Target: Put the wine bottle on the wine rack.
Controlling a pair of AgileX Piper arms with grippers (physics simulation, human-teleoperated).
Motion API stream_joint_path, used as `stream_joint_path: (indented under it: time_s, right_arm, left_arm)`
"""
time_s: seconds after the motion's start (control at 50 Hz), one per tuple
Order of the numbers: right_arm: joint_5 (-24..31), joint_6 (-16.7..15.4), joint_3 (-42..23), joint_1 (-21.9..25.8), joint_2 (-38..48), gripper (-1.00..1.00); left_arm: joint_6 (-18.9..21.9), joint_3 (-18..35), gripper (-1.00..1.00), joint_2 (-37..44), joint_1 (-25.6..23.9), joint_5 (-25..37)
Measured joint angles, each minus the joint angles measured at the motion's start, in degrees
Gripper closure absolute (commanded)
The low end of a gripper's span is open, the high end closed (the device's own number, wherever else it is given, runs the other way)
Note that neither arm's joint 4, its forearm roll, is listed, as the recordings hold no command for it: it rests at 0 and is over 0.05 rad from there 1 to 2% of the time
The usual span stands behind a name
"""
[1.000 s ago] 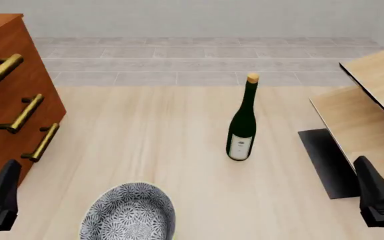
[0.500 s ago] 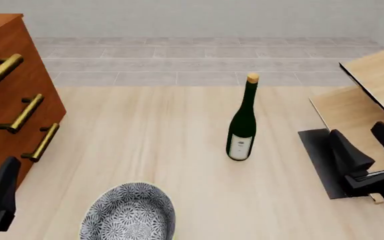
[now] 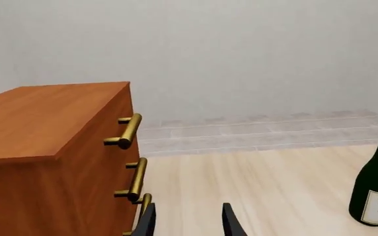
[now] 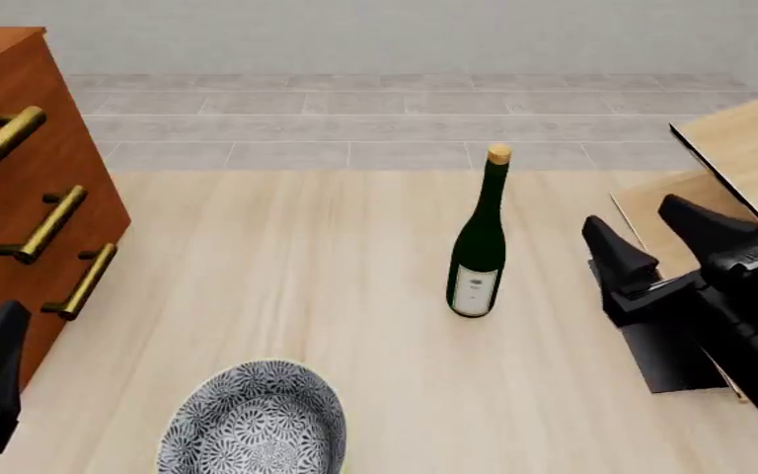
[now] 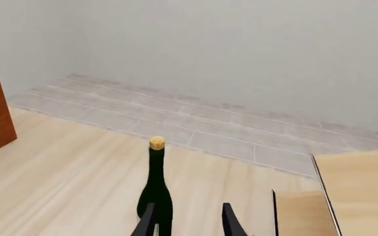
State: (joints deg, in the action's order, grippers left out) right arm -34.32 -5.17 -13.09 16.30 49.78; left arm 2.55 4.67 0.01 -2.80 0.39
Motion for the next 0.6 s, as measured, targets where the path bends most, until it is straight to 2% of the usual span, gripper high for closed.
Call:
stream_joint_path:
  time_s: [0.36,0.6]
  right_arm:
    - [-7.63,-1.30,-5.51,2.05,14.82,-1.00]
    - [-10.55,-1.36,-9.59,3.06,22.75,-1.00]
  left_arm:
    - [0.17,0.54,-1.00,0.00,0.78,0.29]
    - [0.28,0.38,-1.00,0.00,1.51,0.28]
